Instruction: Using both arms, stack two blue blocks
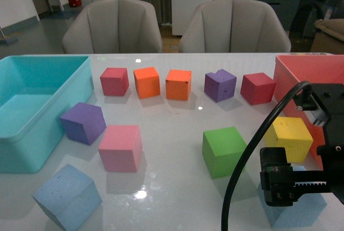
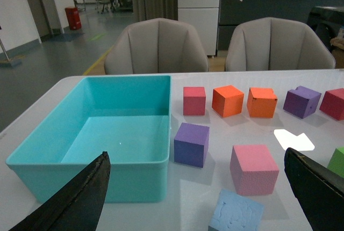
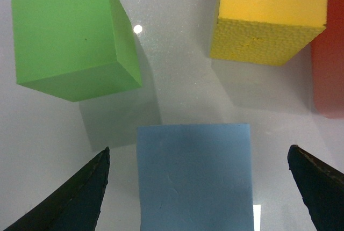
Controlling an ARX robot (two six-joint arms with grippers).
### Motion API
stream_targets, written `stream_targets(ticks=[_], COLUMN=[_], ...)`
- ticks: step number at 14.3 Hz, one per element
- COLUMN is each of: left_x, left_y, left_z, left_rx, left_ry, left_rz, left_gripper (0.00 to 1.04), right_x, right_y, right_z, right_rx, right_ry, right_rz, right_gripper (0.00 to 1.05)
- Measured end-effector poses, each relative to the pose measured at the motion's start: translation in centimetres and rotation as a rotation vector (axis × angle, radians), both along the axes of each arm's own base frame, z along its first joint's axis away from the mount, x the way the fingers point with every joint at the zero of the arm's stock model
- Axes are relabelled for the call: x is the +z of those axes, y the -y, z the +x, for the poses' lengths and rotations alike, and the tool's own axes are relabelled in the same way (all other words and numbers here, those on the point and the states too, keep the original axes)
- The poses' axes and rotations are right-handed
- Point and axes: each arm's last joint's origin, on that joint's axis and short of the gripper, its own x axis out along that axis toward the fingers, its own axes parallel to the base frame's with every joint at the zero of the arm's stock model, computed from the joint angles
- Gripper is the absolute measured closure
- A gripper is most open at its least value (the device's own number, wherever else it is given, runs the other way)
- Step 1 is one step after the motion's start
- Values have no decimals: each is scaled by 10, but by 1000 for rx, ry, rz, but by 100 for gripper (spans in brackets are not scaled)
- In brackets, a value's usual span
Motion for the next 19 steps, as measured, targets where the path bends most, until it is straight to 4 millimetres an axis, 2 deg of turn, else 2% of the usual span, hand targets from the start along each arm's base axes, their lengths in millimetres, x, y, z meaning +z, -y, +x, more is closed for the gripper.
stream_targets(ticks=[8,9,10,11,12,15,16,19], left_x=[0,0,0,0,0,0,0,0], left_y=[0,0,0,0,0,0,0,0], left_z=[0,0,0,0,0,0,0,0], left_rx=[0,0,0,0,0,0,0,0], left_ry=[0,0,0,0,0,0,0,0], left_rz=[0,0,0,0,0,0,0,0], left_gripper=[7,7,7,7,7,7,7,7], right_x=[-32,-33,-34,-34,-13,35,52,81], right_y=[-3,-3,-3,-1,2,-2,-10,-32], right_z=[7,7,7,3,-4,-2,7,34], right_rx=[-2,-6,-9,-16,-35,-46,-37,-2], right_ry=[-86,-83,-82,-88,-37,118,179,273], right_rz=[21,25,27,14,7,36,54,87], right_gripper=[6,11,22,43,58,62,62,62])
